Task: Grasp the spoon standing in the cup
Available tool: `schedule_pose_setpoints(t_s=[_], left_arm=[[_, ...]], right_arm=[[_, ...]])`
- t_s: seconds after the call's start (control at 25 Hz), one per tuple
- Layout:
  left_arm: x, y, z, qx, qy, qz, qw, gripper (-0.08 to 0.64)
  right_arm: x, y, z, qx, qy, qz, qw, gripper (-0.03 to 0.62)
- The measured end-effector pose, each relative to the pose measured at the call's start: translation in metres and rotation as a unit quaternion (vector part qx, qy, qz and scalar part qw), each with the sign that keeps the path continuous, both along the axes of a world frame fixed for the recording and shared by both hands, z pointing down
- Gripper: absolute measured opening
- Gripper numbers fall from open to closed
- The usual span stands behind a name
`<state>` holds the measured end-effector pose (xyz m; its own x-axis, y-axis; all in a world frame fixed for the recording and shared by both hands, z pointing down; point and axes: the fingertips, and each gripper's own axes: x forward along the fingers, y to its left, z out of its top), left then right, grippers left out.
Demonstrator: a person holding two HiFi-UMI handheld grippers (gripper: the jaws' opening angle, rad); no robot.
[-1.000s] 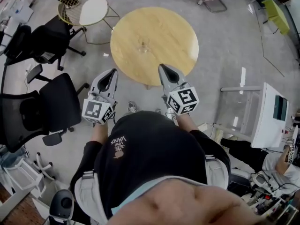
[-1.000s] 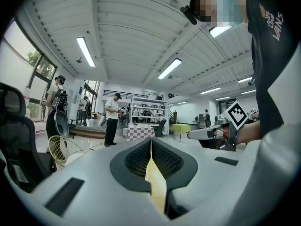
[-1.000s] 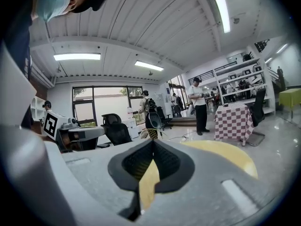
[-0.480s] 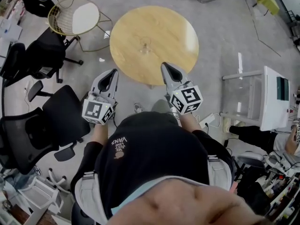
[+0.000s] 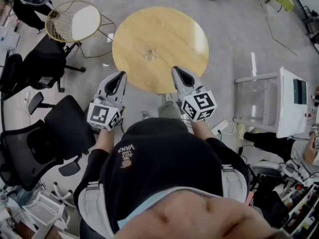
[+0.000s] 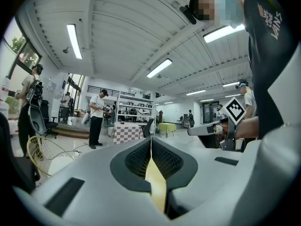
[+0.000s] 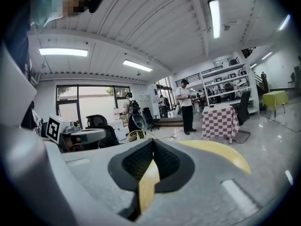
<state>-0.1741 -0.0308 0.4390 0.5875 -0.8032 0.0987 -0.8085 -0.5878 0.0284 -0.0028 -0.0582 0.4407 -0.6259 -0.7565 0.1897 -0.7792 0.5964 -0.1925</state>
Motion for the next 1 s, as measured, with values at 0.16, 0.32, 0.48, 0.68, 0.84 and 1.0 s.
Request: schedule_pose_setpoints(t_s=[0.16,0.32,0.48,0.68,0.84,1.0], left_arm=[[0.008,-0.019,-0.002,0.006,0.008,-0.005,0.9999,0.009],[0.016,-0.039,-0.003,0.01,0.02,-0.008,0.9997,0.009],[0.023,-0.056,0.0,0.007,0.029,-0.008,0.9995,0.009],[0.034,-0.074,0.002,0.018,0.012,0.0,0.9998,0.009],[0.041,-0.087,0.002,0.027,0.008,0.012,0.9995,0.009],[0.046,-0.097,0.002,0.039,0.01,0.024,0.9989,0.009]], right_arm=[[0.0,-0.022,-0.004,0.006,0.0,-0.013,1.0,-0.003],[0.003,-0.041,-0.006,0.007,0.002,-0.023,1.0,-0.003],[0.009,-0.058,-0.003,0.005,0.005,-0.031,0.999,-0.003],[0.012,-0.077,-0.001,0.006,0.007,-0.039,0.999,-0.003],[0.013,-0.088,-0.001,0.005,0.006,-0.043,0.999,-0.003],[0.015,-0.094,0.001,0.005,0.007,-0.044,0.999,-0.003]])
